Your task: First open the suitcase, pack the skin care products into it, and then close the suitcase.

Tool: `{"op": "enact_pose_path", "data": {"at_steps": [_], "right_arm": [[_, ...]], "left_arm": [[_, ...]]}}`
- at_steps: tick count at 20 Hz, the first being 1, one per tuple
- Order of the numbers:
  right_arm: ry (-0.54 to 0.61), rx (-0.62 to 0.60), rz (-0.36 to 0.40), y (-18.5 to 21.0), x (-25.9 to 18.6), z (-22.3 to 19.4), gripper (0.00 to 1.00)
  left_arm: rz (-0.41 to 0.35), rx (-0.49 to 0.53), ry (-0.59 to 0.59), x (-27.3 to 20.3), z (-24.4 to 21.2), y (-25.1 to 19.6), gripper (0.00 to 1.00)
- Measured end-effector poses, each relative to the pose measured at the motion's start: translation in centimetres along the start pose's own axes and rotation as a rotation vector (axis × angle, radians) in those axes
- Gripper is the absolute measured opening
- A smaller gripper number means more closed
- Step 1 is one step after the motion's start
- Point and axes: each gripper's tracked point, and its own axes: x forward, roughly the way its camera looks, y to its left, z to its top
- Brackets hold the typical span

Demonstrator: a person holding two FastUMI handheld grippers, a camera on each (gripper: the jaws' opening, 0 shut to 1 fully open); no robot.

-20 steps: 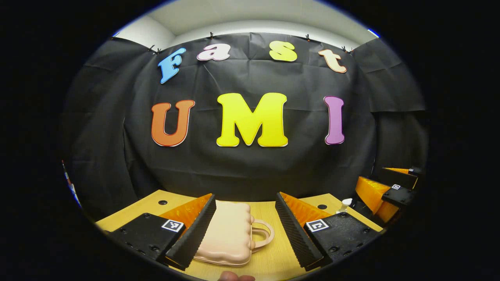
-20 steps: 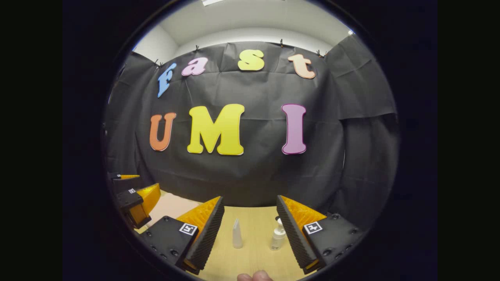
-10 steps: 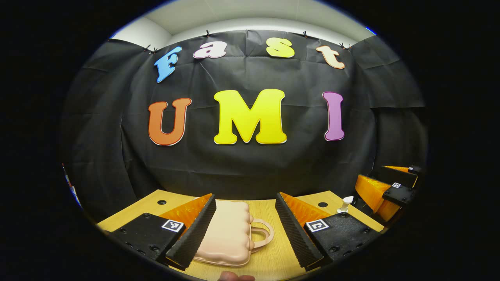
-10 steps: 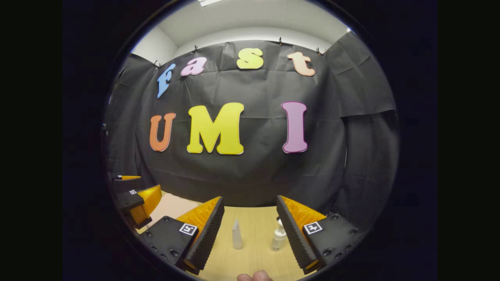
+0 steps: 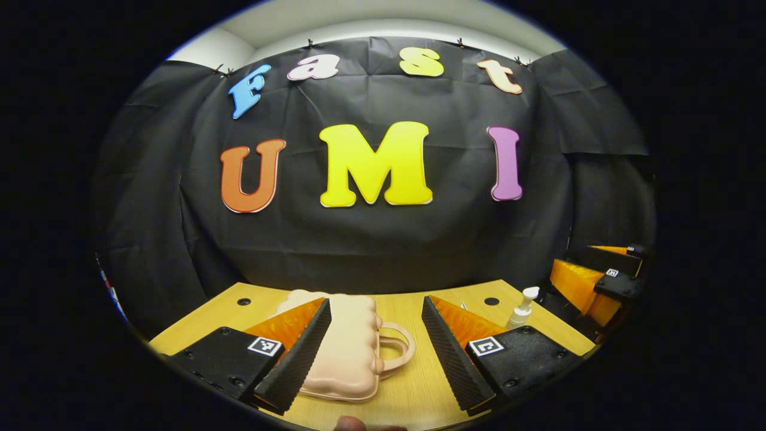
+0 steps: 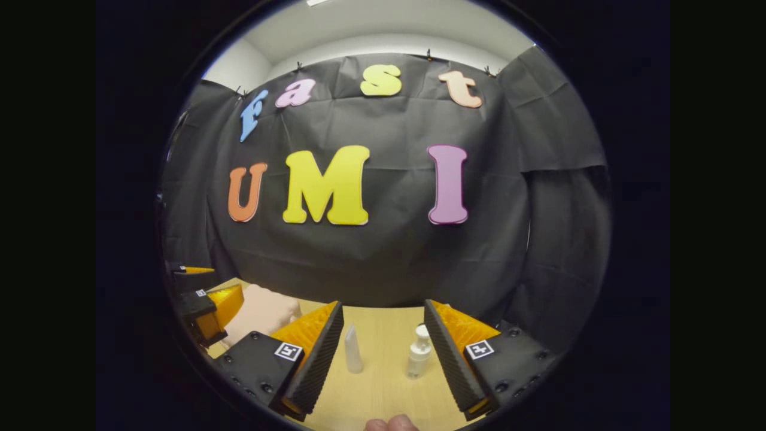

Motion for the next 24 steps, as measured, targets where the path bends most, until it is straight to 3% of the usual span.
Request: {"op": "enact_pose_path", "data": {"at_steps": [4, 11, 14, 21, 23, 24], "right_arm": [[0.036, -0.046, -0.021, -3.5, -0.1, -2.2, 0.79], [0.129, -0.053, -0.067, -9.3, 0.2, -6.4, 0.80], [0.137, -0.051, -0.076, -10.9, 0.4, -6.8, 0.80], [0.153, -0.028, -0.110, -12.9, 1.0, -7.4, 0.80], [0.158, -0.017, -0.114, -12.7, 0.9, -7.5, 0.80], [0.156, -0.015, -0.114, -12.5, 0.8, -7.5, 0.80]], "left_arm": [[-0.066, 0.124, 0.113, 0.8, -5.3, -3.1, 0.98], [-0.123, 0.597, 0.251, 6.8, -12.8, -3.8, 0.94], [-0.127, 0.737, 0.293, 9.2, -14.9, -3.3, 0.89], [-0.115, 0.876, 0.403, 12.1, -17.5, -1.8, 0.78], [-0.117, 0.900, 0.402, 12.2, -17.2, -2.0, 0.70], [-0.127, 0.900, 0.411, 12.3, -17.6, -2.1, 0.60]]}}
